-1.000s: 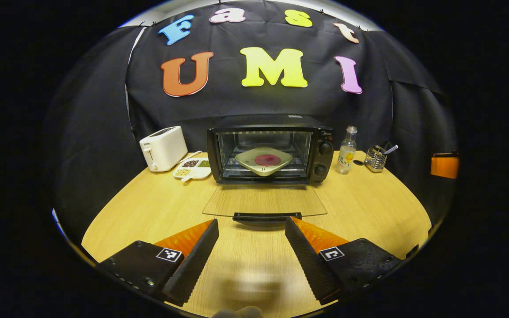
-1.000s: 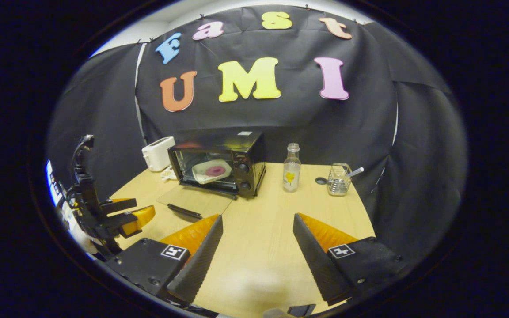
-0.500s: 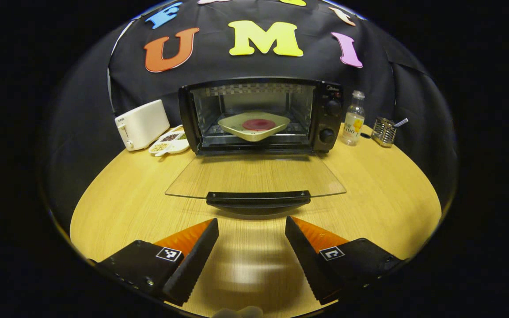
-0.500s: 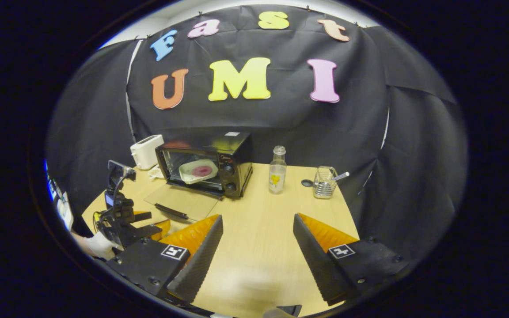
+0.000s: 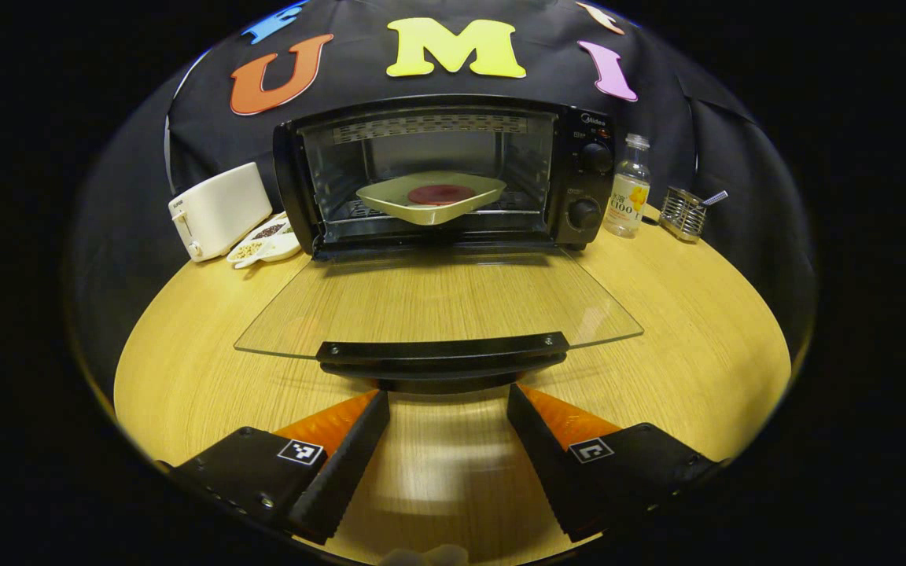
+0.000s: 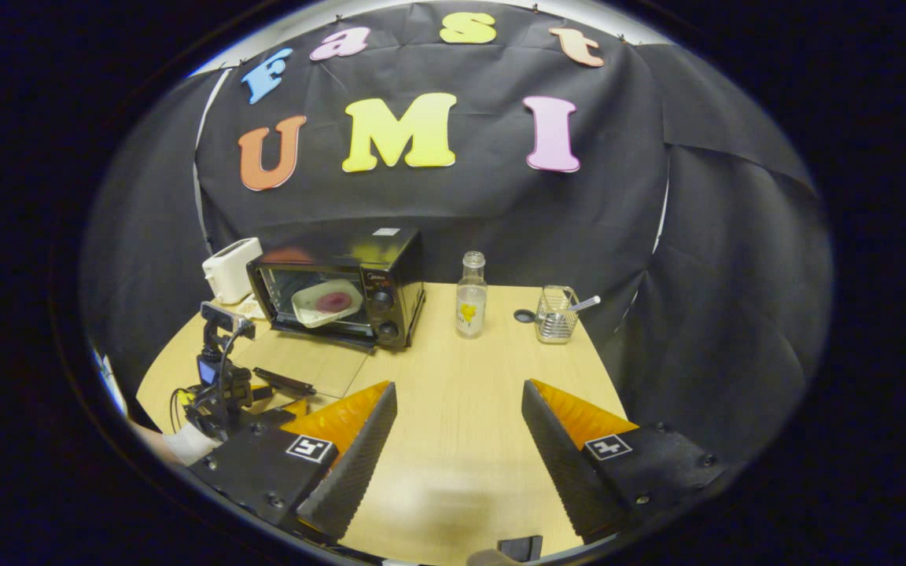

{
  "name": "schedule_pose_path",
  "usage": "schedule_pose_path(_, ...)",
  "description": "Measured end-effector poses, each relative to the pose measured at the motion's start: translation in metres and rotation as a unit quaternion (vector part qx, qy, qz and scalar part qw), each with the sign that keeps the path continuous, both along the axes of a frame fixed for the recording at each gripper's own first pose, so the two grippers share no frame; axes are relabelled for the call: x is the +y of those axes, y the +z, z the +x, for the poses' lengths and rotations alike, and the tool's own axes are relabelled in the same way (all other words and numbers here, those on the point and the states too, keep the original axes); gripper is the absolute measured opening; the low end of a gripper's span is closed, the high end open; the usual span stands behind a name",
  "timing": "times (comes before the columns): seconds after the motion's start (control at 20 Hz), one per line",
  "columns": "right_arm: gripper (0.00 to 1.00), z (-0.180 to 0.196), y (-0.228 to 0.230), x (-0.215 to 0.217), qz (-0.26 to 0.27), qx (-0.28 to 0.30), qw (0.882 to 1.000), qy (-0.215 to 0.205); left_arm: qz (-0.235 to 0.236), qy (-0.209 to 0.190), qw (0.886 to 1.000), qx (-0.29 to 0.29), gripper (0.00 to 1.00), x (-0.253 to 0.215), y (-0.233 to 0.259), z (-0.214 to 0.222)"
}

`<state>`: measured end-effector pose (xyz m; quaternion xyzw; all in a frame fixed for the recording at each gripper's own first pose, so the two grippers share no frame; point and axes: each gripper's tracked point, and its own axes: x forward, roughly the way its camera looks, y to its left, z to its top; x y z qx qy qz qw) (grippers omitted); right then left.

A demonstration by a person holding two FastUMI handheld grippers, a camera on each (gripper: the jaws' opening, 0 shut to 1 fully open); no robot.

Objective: Open the electric oven with the left hand, put the food in, and close the electric oven.

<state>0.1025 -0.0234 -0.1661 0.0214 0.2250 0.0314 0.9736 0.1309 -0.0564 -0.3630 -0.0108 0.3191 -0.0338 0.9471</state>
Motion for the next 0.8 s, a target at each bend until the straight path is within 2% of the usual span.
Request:
schedule_pose_path(0.35,1.0,0.005,0.0,0.007,0.007,0.002,1.0,-0.008,-0.011,0.007,1.0,0.001,0.97,0.0,0.009,0.004)
schedule_pose_path(0.45,1.0,0.004,-0.001,0.007,0.012,0.001,1.0,-0.01,-0.019,0.009,1.0,-0.004,0.97,0.001,0.02,0.007)
schedule_pose_path(0.5,0.96,0.003,-0.001,0.008,0.017,0.003,1.0,-0.012,-0.023,0.008,1.0,-0.012,0.98,0.0,0.029,0.011)
schedule_pose_path(0.7,0.96,0.0,-0.003,0.01,0.028,0.003,0.999,-0.017,-0.024,0.007,0.999,-0.046,0.97,0.006,0.069,0.029)
schedule_pose_path(0.8,1.0,-0.002,-0.002,0.006,0.031,0.0,0.999,-0.026,-0.034,0.006,0.998,-0.056,0.98,0.007,0.084,0.039)
